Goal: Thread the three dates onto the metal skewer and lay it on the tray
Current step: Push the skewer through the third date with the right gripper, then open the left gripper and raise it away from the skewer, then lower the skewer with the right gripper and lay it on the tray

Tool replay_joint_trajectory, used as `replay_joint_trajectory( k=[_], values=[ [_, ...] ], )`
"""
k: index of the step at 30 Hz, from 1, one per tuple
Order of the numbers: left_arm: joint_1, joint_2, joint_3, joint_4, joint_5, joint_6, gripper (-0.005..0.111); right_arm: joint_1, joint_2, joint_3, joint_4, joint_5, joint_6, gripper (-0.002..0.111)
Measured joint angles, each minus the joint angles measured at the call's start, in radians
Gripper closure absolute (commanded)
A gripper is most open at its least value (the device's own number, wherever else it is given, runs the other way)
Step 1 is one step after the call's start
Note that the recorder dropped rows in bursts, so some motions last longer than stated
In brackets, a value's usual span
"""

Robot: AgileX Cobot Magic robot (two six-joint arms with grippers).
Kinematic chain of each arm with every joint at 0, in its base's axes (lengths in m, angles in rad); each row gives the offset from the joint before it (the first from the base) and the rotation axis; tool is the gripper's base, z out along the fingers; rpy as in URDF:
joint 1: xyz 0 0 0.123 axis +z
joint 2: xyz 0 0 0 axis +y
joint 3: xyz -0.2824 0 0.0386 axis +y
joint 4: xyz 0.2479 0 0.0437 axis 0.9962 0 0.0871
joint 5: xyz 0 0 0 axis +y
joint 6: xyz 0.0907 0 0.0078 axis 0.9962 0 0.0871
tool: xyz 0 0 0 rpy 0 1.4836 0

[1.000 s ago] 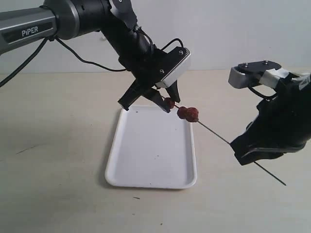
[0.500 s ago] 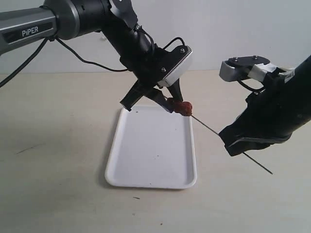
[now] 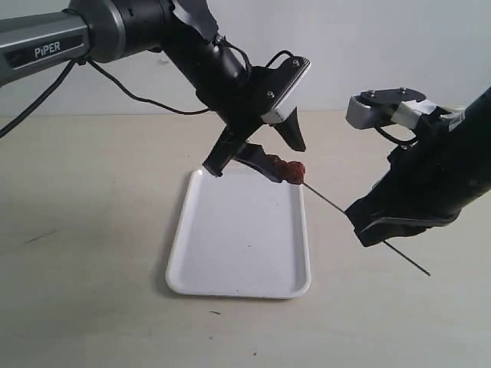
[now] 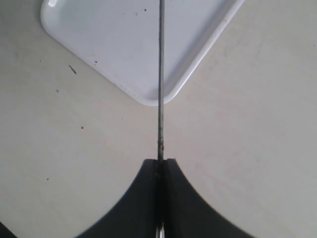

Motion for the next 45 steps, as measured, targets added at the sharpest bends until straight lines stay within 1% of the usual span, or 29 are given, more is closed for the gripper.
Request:
replay_joint_trajectory(
  k=[2,6,13,15,16,17,18,19,20,21,22,23,26,27,28,30,32,34,37,40,42,45],
  values=[
    [0.000,-0.004,0.000,-0.016,0.000,-0.024,0.049,0.000,0.000,0.000,0.000,-0.004,0.000,0.108],
    [-0.002,-0.041,0.001,-0.026,0.000,-0.128,0.049,0.000,0.000,0.000,0.000,-0.017,0.020,0.108],
    [-0.002,-0.103,0.001,-0.023,0.000,-0.191,0.049,0.000,0.000,0.000,-0.004,-0.037,0.055,0.108],
    [-0.002,-0.120,0.001,-0.007,0.002,-0.254,0.051,0.000,0.000,0.000,-0.006,-0.049,0.070,0.108],
    [-0.002,-0.133,0.001,0.011,0.002,-0.330,0.054,0.000,0.000,0.000,-0.006,-0.056,0.082,0.108],
    [-0.002,-0.146,0.001,0.030,0.002,-0.427,0.061,0.000,0.000,0.000,-0.006,-0.065,0.097,0.108],
    [-0.002,-0.165,0.001,0.078,0.004,-0.588,0.070,0.000,0.000,0.000,-0.006,-0.081,0.118,0.108],
    [-0.002,-0.184,0.001,0.146,0.004,-0.739,0.082,0.000,0.000,0.000,-0.004,-0.098,0.138,0.108],
    [-0.002,-0.218,0.001,0.245,0.004,-0.966,0.100,0.000,0.001,0.000,0.024,-0.130,0.150,0.108],
    [0.001,-0.256,0.006,0.356,0.006,-1.175,0.106,0.002,0.001,0.000,0.060,-0.162,0.161,0.108],
    [0.007,-0.272,0.014,0.404,0.006,-1.274,0.107,0.014,0.001,0.000,0.070,-0.193,0.180,0.108],
    [0.030,-0.316,0.042,0.450,0.006,-1.401,0.107,0.045,0.001,0.000,0.075,-0.246,0.214,0.108],
    [0.081,-0.399,0.111,0.435,0.006,-1.521,0.107,0.123,0.005,0.000,0.057,-0.341,0.311,0.108],
    [0.103,-0.433,0.146,0.416,0.006,-1.547,0.107,0.160,0.009,-0.001,0.034,-0.382,0.372,0.108],
    [0.144,-0.504,0.210,0.384,0.006,-1.576,0.107,0.205,0.028,-0.003,-0.029,-0.431,0.485,0.108],
    [0.190,-0.583,0.285,0.348,0.003,-1.589,0.107,0.254,0.057,-0.005,-0.110,-0.470,0.612,0.108],
    [0.225,-0.669,0.371,0.327,-0.040,-1.595,0.107,0.295,0.096,-0.005,-0.214,-0.489,0.750,0.108],
    [0.264,-0.769,0.475,0.316,-0.123,-1.597,0.107,0.336,0.139,-0.005,-0.330,-0.516,0.924,0.108],
    [0.300,-0.924,0.629,0.311,-0.277,-1.597,0.107,0.380,0.201,-0.005,-0.480,-0.560,1.177,0.108],
    [0.318,-1.054,0.782,0.308,-0.427,-1.599,0.107,0.411,0.266,-0.005,-0.589,-0.589,1.353,0.108],
    [0.320,-1.121,0.863,0.306,-0.502,-1.608,0.107,0.429,0.307,-0.005,-0.643,-0.597,1.445,0.108],
    [0.320,-1.188,0.960,0.287,-0.573,-1.612,0.107,0.450,0.366,-0.005,-0.721,-0.610,1.548,0.108]
  ],
)
